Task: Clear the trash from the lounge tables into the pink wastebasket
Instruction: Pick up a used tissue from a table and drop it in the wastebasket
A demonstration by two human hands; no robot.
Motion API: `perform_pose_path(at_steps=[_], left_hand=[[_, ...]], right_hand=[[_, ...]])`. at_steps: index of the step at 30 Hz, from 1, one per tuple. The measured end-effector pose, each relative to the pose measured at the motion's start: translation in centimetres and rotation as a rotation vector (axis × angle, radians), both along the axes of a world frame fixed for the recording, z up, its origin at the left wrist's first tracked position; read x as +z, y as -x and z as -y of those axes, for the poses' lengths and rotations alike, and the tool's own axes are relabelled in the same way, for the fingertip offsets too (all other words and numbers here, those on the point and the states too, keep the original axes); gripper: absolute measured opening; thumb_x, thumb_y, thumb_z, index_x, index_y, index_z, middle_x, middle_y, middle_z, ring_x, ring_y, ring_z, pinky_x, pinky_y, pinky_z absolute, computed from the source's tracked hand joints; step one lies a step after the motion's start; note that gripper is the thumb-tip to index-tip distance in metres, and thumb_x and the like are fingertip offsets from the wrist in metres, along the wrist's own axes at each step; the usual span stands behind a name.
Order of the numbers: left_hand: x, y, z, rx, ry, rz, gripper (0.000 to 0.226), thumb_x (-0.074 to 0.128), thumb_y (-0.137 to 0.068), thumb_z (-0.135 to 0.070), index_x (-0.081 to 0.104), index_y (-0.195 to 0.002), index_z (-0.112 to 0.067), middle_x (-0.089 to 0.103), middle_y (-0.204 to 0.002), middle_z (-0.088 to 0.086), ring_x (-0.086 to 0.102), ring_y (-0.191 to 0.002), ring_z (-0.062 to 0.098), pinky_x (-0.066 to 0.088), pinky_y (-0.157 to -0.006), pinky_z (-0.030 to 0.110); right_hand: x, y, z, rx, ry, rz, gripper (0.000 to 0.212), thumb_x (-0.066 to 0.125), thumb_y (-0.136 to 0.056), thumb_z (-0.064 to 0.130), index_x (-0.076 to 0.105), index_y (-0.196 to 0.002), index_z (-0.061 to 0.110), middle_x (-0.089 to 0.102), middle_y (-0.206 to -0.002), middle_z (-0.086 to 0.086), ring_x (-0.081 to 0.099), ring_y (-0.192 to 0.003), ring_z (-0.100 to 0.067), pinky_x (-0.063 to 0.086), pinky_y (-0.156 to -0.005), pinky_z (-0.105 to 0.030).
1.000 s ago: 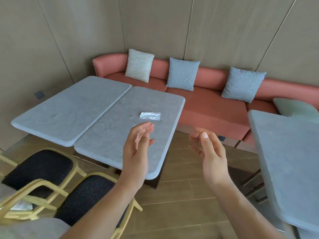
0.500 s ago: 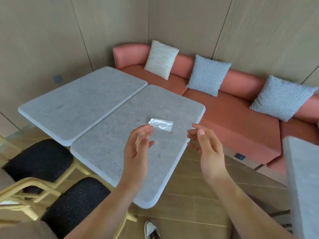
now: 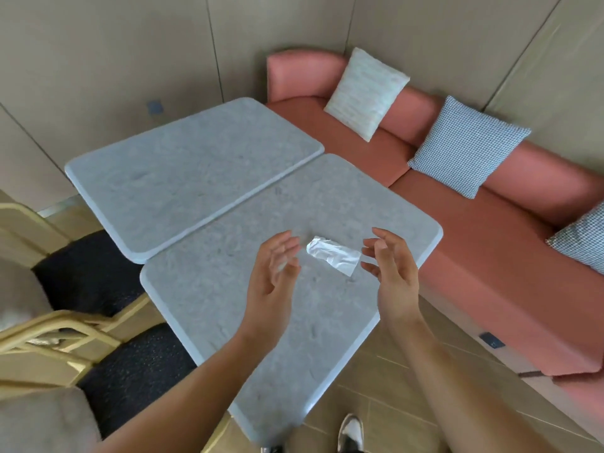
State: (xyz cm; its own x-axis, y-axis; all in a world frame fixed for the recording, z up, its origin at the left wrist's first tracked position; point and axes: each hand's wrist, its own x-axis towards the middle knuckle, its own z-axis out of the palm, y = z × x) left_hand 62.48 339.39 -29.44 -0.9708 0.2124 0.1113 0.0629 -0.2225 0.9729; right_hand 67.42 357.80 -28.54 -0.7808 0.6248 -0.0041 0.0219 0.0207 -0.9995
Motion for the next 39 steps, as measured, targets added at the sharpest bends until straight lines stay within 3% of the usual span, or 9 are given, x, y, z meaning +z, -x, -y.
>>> perform_pose_path(at_steps=[4, 7, 10, 15, 21, 27, 32, 36, 39], left_hand=[[-1.9, 2.1, -2.2, 0.083, 0.083, 0.024, 0.031, 0.058, -0.092, -0.041, 0.065, -0.121, -0.05, 0.068, -0.133, -0.008, 0.063, -0.13, 0.018, 0.05, -0.109, 0.061], [-3.3, 3.8, -3.8, 0.143, 0.132, 0.053, 0.031, 0.057, -0.092, -0.039, 0.064, -0.121, -0.05, 0.067, -0.133, -0.011, 0.064, -0.128, 0.017, 0.051, -0.107, 0.06], [-4.5, 5.3, -5.7, 0.203, 0.179, 0.088, 0.031, 0.056, -0.094, -0.04, 0.062, -0.123, -0.048, 0.067, -0.132, -0.015, 0.064, -0.129, 0.016, 0.053, -0.107, 0.057], [-6.4, 7.1, -9.3, 0.347, 0.239, 0.198, 0.031, 0.056, -0.092, -0.043, 0.061, -0.122, -0.051, 0.066, -0.133, -0.018, 0.063, -0.13, 0.013, 0.053, -0.108, 0.056], [-8.2, 8.5, -12.3, 0.471, 0.28, 0.283, 0.031, 0.056, -0.091, -0.045, 0.059, -0.118, -0.06, 0.065, -0.133, -0.022, 0.06, -0.134, 0.013, 0.051, -0.111, 0.048], [-9.3, 8.3, -13.5, 0.562, 0.294, 0.337, 0.033, 0.055, -0.098, -0.03, 0.056, -0.128, -0.044, 0.063, -0.134, -0.026, 0.059, -0.134, 0.01, 0.051, -0.111, 0.039], [-9.7, 7.1, -13.1, 0.632, 0.326, 0.37, 0.036, 0.055, -0.096, -0.046, 0.055, -0.132, -0.045, 0.06, -0.137, -0.024, 0.058, -0.134, 0.008, 0.05, -0.109, 0.032], [-9.5, 6.0, -12.5, 0.707, 0.35, 0.378, 0.038, 0.054, -0.093, -0.052, 0.055, -0.13, -0.048, 0.061, -0.136, -0.027, 0.059, -0.133, 0.006, 0.051, -0.107, 0.031], [-8.9, 4.5, -11.4, 0.787, 0.334, 0.375, 0.04, 0.055, -0.092, -0.051, 0.056, -0.131, -0.043, 0.062, -0.138, -0.023, 0.059, -0.133, 0.007, 0.052, -0.108, 0.038]], right_hand=[[-2.7, 3.7, -2.8, 0.047, -0.023, 0.048, 0.036, 0.06, -0.089, 0.058, 0.067, -0.118, 0.039, 0.069, -0.108, 0.012, 0.066, -0.113, -0.018, 0.058, -0.098, -0.042], [-6.1, 6.9, -5.1, 0.093, -0.066, 0.103, 0.03, 0.061, -0.093, 0.043, 0.066, -0.121, 0.035, 0.069, -0.103, 0.014, 0.064, -0.113, -0.024, 0.053, -0.104, -0.05], [-10.1, 10.7, -7.7, 0.172, -0.14, 0.215, 0.027, 0.07, -0.097, 0.034, 0.064, -0.123, 0.035, 0.068, -0.112, 0.008, 0.063, -0.108, -0.014, 0.051, -0.105, -0.047], [-16.3, 16.6, -11.7, 0.454, -0.436, 0.473, 0.053, 0.076, -0.093, 0.026, 0.058, -0.143, 0.024, 0.055, -0.138, -0.005, 0.054, -0.129, -0.022, 0.039, -0.103, -0.028], [-21.5, 21.0, -13.4, 0.849, -0.854, 0.712, 0.072, 0.075, -0.093, 0.025, 0.043, -0.157, 0.027, 0.043, -0.149, -0.014, 0.045, -0.134, -0.039, 0.039, -0.111, -0.039], [-24.4, 21.8, -14.1, 1.038, -1.097, 0.83, 0.071, 0.064, -0.097, 0.016, 0.033, -0.159, 0.026, 0.031, -0.155, -0.013, 0.044, -0.128, -0.04, 0.048, -0.098, -0.039], [-25.3, 21.3, -14.7, 1.085, -1.283, 0.8, 0.066, 0.063, -0.097, 0.014, 0.034, -0.155, 0.024, 0.036, -0.145, -0.012, 0.046, -0.125, -0.035, 0.053, -0.085, -0.04], [-25.7, 22.2, -14.8, 1.191, -1.27, 0.781, 0.046, 0.055, -0.1, 0.008, 0.044, -0.145, 0.011, 0.051, -0.138, -0.016, 0.056, -0.12, -0.036, 0.051, -0.086, -0.038], [-24.6, 22.6, -13.2, 1.223, -1.101, 0.745, 0.045, 0.048, -0.098, -0.001, 0.056, -0.142, 0.004, 0.053, -0.149, -0.019, 0.058, -0.128, -0.037, 0.049, -0.096, -0.035]])
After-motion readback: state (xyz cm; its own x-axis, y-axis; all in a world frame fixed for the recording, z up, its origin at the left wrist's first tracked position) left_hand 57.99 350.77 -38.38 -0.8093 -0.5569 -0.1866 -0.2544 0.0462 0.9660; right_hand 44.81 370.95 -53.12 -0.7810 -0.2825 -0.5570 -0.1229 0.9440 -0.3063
